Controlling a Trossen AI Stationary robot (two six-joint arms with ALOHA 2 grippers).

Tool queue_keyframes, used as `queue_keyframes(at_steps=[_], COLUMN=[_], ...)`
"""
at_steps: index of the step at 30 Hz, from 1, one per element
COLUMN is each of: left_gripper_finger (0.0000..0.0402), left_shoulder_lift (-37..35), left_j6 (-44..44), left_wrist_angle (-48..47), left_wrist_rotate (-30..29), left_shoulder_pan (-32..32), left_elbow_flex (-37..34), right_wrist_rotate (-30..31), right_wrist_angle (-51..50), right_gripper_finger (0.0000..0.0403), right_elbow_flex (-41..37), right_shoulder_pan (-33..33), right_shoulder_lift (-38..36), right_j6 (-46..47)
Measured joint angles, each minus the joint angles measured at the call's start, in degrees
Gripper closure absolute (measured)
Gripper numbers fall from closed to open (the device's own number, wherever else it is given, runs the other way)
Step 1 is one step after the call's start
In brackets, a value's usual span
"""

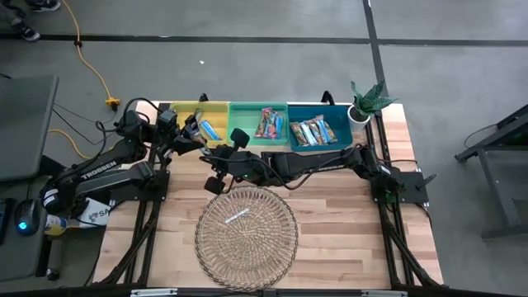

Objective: Pick and place Granola Bars by type
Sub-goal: Put the blue granola bar into the yellow bin

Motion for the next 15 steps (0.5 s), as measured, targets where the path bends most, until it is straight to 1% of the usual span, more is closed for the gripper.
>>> queue_keyframes(at_steps=[5, 8, 11, 15], left_gripper_finger=[0.0339, 0.0339, 0.0339, 0.034], left_shoulder_lift=[0.0, 0.0, 0.0, 0.0], left_j6=[0.0, 0.1, 0.8, 1.1], left_wrist_angle=[0.0, 0.0, 0.0, 0.1], left_wrist_rotate=[-0.1, -0.1, 0.2, 0.1], left_shoulder_pan=[0.0, 0.0, 0.0, 0.0], left_elbow_flex=[0.0, 0.0, 0.0, 0.0], right_wrist_rotate=[0.3, 0.0, -1.7, -3.1], right_wrist_angle=[-0.3, -0.9, -1.2, -2.0], right_gripper_finger=[0.0365, 0.0354, 0.0331, 0.0289], right_elbow_flex=[0.0, 0.0, 0.0, 0.0], right_shoulder_pan=[0.0, 0.0, 0.0, -0.2], right_shoulder_lift=[0.0, 0.0, 0.0, 0.0], right_j6=[-0.1, -0.2, 0.0, 1.6])
